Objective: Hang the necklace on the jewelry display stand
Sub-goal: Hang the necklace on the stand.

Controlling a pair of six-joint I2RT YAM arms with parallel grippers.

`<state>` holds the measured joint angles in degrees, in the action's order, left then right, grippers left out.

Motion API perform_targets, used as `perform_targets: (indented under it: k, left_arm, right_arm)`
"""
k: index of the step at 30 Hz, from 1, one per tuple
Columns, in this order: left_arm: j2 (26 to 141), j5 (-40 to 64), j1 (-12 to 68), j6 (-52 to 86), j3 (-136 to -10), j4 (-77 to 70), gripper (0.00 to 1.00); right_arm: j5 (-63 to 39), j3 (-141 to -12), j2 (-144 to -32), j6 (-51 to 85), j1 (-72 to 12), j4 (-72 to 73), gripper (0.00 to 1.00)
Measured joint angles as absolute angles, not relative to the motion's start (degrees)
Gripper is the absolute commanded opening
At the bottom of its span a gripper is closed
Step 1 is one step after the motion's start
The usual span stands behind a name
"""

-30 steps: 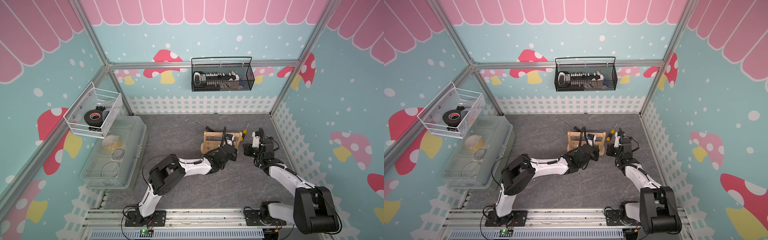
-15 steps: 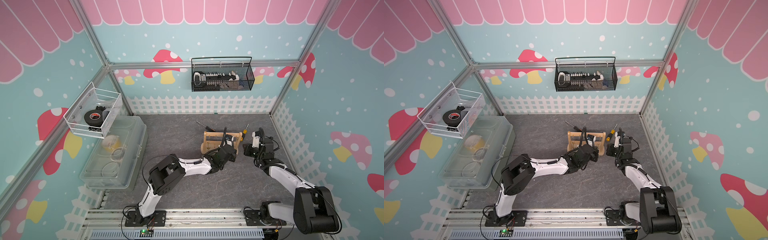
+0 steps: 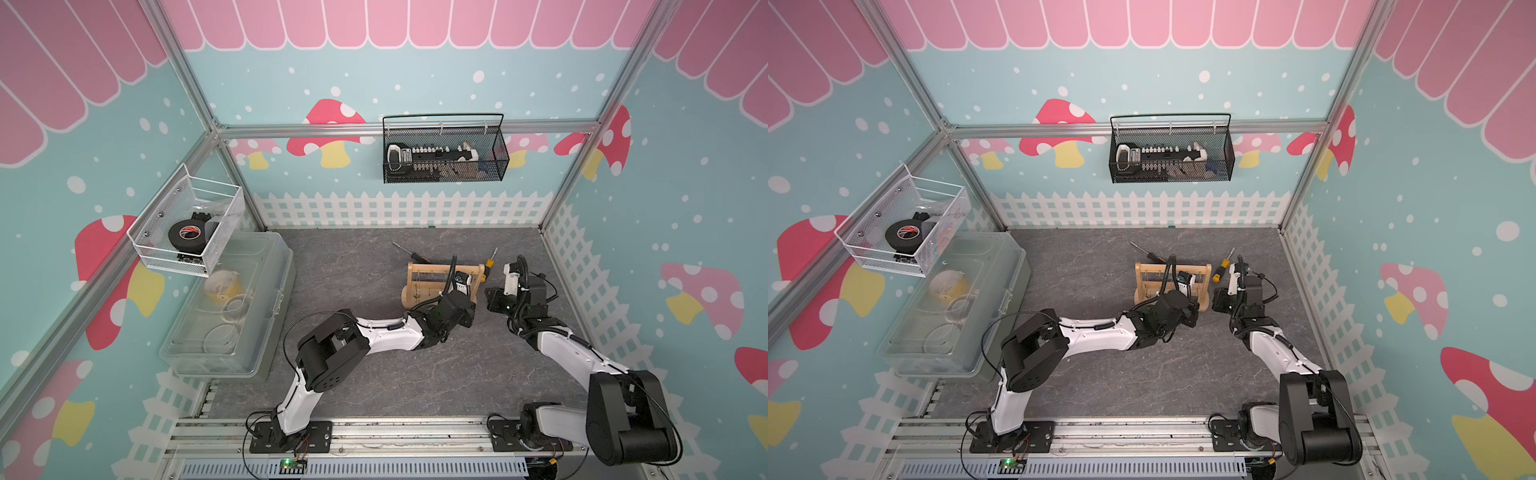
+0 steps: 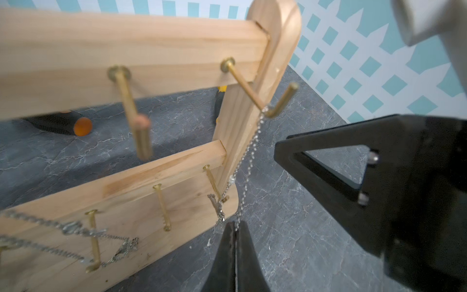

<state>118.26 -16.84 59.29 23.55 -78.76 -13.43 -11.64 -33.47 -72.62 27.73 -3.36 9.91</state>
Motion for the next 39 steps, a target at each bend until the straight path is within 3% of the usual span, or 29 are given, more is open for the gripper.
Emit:
perform_targets:
  k: [39]
  left_arm:
    - [116.2,-14.7,58.6,20.9,-82.7,-11.1,0.0]
  right_arm:
    - [-13.1,-33.5,-72.8,27.7,-3.4,10.3,0.2]
